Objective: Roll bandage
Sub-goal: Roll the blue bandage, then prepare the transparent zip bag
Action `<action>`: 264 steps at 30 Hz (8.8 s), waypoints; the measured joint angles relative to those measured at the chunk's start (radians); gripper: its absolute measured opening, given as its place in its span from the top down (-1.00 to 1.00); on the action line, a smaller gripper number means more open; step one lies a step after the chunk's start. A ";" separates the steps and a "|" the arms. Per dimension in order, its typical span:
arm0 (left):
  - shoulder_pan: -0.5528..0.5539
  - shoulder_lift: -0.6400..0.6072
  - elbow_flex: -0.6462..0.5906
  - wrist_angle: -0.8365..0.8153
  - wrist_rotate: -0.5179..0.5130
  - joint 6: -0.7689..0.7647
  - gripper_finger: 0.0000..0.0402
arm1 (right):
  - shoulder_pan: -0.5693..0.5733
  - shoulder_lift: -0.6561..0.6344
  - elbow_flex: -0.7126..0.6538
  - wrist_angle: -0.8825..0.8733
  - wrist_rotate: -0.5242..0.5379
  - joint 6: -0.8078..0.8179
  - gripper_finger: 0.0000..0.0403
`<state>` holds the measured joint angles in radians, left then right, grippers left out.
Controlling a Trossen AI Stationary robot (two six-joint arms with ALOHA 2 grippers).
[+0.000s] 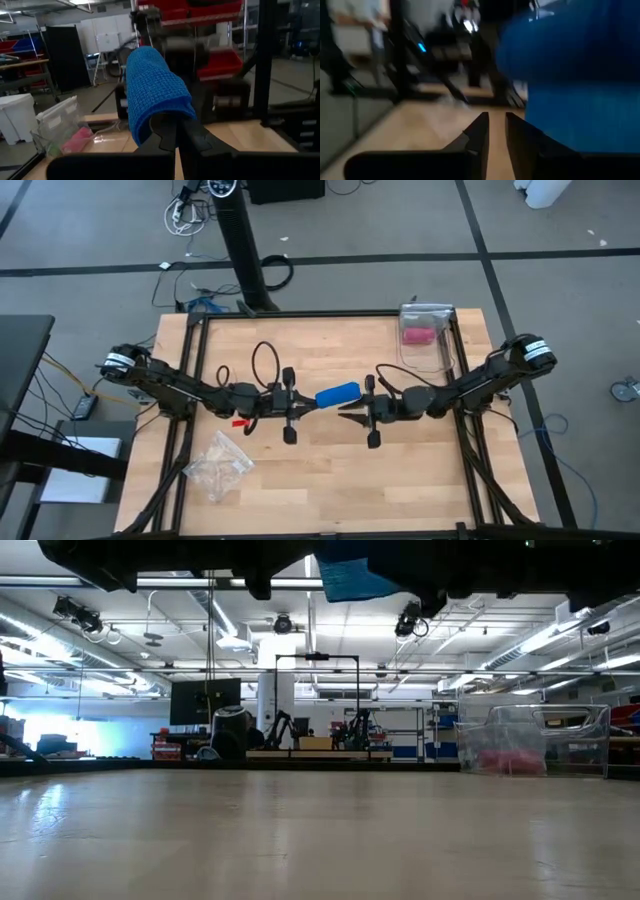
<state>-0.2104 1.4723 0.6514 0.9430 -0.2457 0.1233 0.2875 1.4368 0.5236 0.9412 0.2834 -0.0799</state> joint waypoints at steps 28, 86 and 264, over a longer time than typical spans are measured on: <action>0.000 -0.002 0.000 0.118 0.055 -0.123 0.96 | -0.086 0.180 -0.026 0.448 -0.096 -0.053 0.99; 0.129 0.008 0.000 -0.345 -0.039 -0.862 0.96 | 0.026 0.044 0.131 -0.386 0.241 -0.053 0.48; -0.546 0.077 0.430 -2.116 0.131 -1.675 0.75 | -0.018 0.221 0.288 -0.764 0.217 0.216 0.48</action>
<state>-0.7562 1.5494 1.0813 -1.1731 -0.1151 -1.5520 0.2691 1.6577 0.8112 0.1771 0.5006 0.1358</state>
